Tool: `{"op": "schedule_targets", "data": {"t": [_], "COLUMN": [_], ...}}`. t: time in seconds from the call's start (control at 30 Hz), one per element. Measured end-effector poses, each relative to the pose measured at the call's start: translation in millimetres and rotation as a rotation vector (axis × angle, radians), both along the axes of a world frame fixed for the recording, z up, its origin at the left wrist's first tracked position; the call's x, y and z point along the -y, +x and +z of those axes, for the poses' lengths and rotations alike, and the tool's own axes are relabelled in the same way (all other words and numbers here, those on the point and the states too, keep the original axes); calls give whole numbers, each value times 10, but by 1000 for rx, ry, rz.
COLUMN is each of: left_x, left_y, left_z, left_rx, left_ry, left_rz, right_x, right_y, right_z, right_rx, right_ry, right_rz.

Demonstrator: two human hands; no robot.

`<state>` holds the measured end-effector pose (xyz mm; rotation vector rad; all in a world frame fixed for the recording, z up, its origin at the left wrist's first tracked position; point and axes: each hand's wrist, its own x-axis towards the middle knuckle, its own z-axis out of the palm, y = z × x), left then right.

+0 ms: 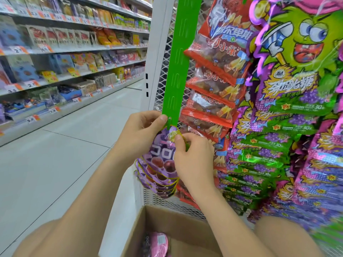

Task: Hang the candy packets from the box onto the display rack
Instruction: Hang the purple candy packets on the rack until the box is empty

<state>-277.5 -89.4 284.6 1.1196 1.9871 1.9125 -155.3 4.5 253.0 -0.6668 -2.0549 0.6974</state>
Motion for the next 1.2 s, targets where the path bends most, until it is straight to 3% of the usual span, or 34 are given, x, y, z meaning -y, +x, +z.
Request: {"op": "schedule_targets", "data": {"t": [0.1,0.2,0.3,0.4,0.53,0.6,0.77,0.9,1.03,1.2], "left_x": [-60,-39,38,60,61,63,84,47,-49,-68], "left_y": [33,232,500,644,761,784,791,725,616,562], "left_z": [-162,-446,-691,-1036,-1591,-1899,-2502,-2713,-2844,-2977], "left_rx": [-323,-631,-791,-708,-615,-613,-533,-534,-531,-488], "left_ry": [-22,-121,-192,-393,-968,-1175,-1429,-1474,-1498,-1543], "left_rz": [134,438,586,200,-411,-553,-653,-680,-651,-654], "right_x": [0,-7,-60,-187,-220,-153,28,126,229,302], "right_y": [101,312,523,643,918,1103,1436,1510,1349,1214], "right_z": [-122,-387,-900,-1657,-2655,-3002,-4290,-5533,-5669,-5226], "right_rx": [36,79,107,388,907,958,963,1008,840,830], "right_ry": [70,92,-3,-163,-570,-722,-1002,-1101,-1190,-1216], "right_rz": [-25,-35,47,119,238,212,59,63,10,-22]}}
